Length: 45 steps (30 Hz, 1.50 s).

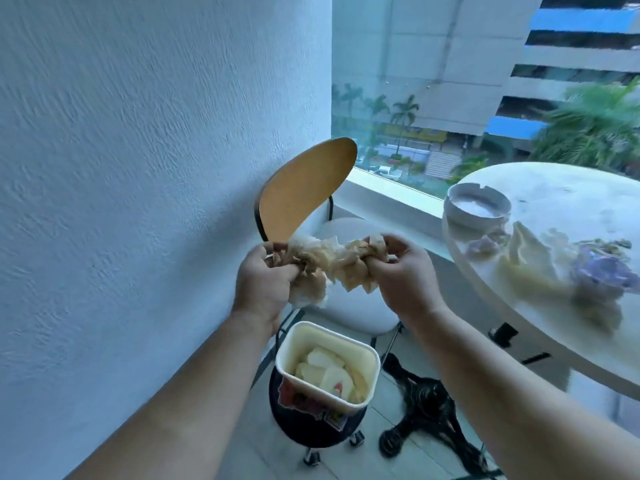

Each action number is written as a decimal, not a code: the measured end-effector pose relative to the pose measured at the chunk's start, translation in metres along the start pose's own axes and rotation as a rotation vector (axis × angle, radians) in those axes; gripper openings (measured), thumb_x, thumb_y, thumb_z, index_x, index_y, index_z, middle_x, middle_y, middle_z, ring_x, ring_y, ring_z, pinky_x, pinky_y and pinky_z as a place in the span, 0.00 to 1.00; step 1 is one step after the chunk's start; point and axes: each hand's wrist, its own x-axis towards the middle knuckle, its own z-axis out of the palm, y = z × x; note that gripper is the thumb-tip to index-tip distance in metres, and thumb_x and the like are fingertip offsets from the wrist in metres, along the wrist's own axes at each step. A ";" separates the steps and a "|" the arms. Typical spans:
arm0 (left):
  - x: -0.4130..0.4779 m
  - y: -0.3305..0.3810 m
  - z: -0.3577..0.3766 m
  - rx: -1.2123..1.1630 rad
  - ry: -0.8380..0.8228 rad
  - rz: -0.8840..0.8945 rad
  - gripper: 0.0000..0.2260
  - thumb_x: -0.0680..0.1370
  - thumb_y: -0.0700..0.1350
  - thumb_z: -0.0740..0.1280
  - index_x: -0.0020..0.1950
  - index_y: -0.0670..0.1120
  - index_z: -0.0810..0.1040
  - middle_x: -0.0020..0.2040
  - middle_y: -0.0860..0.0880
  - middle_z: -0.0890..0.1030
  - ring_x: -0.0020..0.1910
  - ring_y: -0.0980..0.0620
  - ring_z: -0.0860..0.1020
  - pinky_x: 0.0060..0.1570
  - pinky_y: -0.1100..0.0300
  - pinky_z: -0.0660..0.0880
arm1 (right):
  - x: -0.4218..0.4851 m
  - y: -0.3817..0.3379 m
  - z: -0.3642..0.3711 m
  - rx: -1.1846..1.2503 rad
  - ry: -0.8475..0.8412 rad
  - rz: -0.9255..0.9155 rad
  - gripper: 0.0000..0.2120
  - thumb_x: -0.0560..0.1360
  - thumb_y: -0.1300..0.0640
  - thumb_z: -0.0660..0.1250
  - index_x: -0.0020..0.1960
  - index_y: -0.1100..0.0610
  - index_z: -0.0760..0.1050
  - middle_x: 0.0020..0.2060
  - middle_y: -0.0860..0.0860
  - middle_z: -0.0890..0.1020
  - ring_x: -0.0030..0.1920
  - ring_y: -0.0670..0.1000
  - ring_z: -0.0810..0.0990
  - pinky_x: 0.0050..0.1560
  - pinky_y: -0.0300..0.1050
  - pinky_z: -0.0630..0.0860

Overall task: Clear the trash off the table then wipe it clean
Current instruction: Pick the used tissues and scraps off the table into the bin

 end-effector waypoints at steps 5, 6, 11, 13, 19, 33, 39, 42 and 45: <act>0.002 -0.055 -0.004 0.037 0.084 -0.150 0.12 0.76 0.30 0.72 0.54 0.44 0.80 0.45 0.45 0.84 0.39 0.49 0.82 0.28 0.63 0.77 | -0.002 0.050 0.010 -0.049 -0.085 0.118 0.12 0.69 0.58 0.71 0.51 0.50 0.86 0.39 0.46 0.88 0.42 0.49 0.87 0.49 0.50 0.84; 0.002 -0.065 -0.004 0.037 0.094 -0.180 0.11 0.76 0.31 0.72 0.54 0.43 0.80 0.46 0.45 0.84 0.39 0.49 0.82 0.29 0.63 0.78 | -0.003 0.059 0.011 -0.055 -0.090 0.137 0.12 0.70 0.59 0.71 0.51 0.49 0.86 0.40 0.44 0.88 0.44 0.49 0.87 0.51 0.50 0.84; 0.008 -0.117 0.005 0.017 0.132 -0.293 0.12 0.76 0.28 0.71 0.52 0.42 0.79 0.44 0.44 0.82 0.42 0.46 0.81 0.43 0.53 0.80 | -0.008 0.105 0.013 -0.161 -0.148 0.253 0.10 0.73 0.59 0.70 0.49 0.47 0.85 0.39 0.41 0.87 0.43 0.44 0.86 0.52 0.51 0.84; 0.011 -0.137 0.008 0.030 0.144 -0.315 0.13 0.75 0.27 0.71 0.48 0.45 0.77 0.41 0.46 0.80 0.37 0.48 0.80 0.34 0.61 0.79 | -0.011 0.125 0.014 -0.194 -0.165 0.302 0.08 0.73 0.58 0.70 0.47 0.47 0.85 0.37 0.42 0.87 0.42 0.46 0.86 0.51 0.50 0.83; 0.011 -0.194 0.016 0.124 0.198 -0.398 0.11 0.72 0.34 0.78 0.47 0.44 0.78 0.38 0.47 0.80 0.31 0.51 0.77 0.33 0.59 0.76 | -0.022 0.176 0.021 -0.289 -0.218 0.406 0.04 0.73 0.56 0.71 0.42 0.48 0.82 0.35 0.44 0.85 0.39 0.47 0.84 0.41 0.47 0.80; 0.014 -0.264 -0.005 0.352 0.138 -0.444 0.06 0.77 0.42 0.75 0.52 0.51 0.84 0.49 0.55 0.85 0.50 0.59 0.82 0.43 0.68 0.73 | -0.034 0.239 0.054 -0.461 -0.275 0.479 0.10 0.79 0.53 0.69 0.60 0.47 0.80 0.53 0.42 0.84 0.41 0.41 0.81 0.40 0.38 0.75; 0.012 -0.272 -0.014 0.398 0.129 -0.420 0.06 0.76 0.41 0.74 0.47 0.52 0.85 0.47 0.53 0.87 0.51 0.51 0.84 0.53 0.58 0.81 | -0.035 0.240 0.058 -0.509 -0.296 0.453 0.08 0.80 0.58 0.66 0.51 0.47 0.82 0.45 0.41 0.84 0.40 0.44 0.83 0.43 0.43 0.81; 0.009 -0.270 -0.019 0.335 0.120 -0.433 0.07 0.76 0.43 0.73 0.45 0.56 0.87 0.44 0.53 0.88 0.50 0.49 0.86 0.57 0.47 0.83 | -0.037 0.237 0.057 -0.526 -0.315 0.450 0.09 0.79 0.59 0.66 0.49 0.47 0.82 0.42 0.41 0.84 0.39 0.46 0.83 0.44 0.48 0.83; 0.008 -0.253 -0.019 0.321 0.128 -0.389 0.09 0.78 0.44 0.70 0.43 0.57 0.87 0.42 0.54 0.88 0.48 0.49 0.87 0.54 0.50 0.83 | -0.036 0.224 0.056 -0.518 -0.309 0.447 0.09 0.79 0.59 0.66 0.47 0.46 0.82 0.40 0.41 0.84 0.38 0.46 0.84 0.44 0.50 0.84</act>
